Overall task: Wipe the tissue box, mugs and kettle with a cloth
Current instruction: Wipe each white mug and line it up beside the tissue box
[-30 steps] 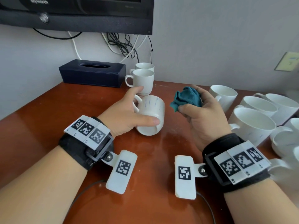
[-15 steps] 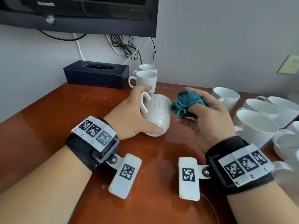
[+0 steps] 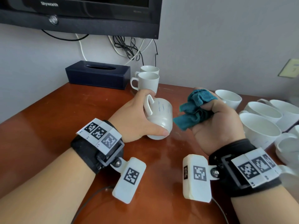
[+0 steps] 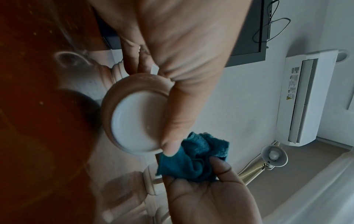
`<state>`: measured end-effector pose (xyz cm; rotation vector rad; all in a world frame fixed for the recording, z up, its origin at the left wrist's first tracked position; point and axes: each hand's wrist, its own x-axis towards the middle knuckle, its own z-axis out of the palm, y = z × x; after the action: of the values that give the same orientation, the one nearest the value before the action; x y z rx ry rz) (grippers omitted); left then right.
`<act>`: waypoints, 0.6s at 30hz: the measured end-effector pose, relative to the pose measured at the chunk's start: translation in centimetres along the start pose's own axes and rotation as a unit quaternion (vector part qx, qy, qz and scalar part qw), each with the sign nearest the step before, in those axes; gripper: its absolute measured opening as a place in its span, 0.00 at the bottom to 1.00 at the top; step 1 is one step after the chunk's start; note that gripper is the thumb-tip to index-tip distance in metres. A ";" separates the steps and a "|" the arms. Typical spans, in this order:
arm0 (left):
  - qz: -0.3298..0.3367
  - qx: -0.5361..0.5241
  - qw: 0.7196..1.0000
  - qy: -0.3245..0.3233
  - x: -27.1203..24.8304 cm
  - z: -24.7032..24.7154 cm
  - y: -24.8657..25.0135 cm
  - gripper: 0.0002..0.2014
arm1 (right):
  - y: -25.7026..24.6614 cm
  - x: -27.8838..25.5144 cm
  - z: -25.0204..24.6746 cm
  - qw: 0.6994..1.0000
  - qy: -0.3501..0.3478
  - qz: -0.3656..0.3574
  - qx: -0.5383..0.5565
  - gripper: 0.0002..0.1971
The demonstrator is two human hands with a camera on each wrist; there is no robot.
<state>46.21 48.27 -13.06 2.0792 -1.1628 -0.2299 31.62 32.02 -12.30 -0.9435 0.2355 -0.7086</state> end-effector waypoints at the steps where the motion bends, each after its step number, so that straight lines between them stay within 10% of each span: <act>1: -0.002 0.001 1.000 0.004 0.0 0.0 0.0 0.51 | 0.0 0.0 0.0 1.000 0.008 -0.001 0.000 0.21; 11: -0.007 0.013 1.000 -0.004 0.1 -0.1 0.0 0.48 | 0.4 0.2 -0.2 0.997 0.054 0.015 -0.052 0.29; 18: -0.005 0.020 1.000 -0.005 -0.1 -0.2 0.4 0.47 | 1.0 0.4 -0.2 0.994 0.067 0.021 -0.085 0.16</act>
<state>45.99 48.31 -12.73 2.1206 -1.1731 -0.2247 32.26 32.06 -13.17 -1.0517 0.4390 -0.7218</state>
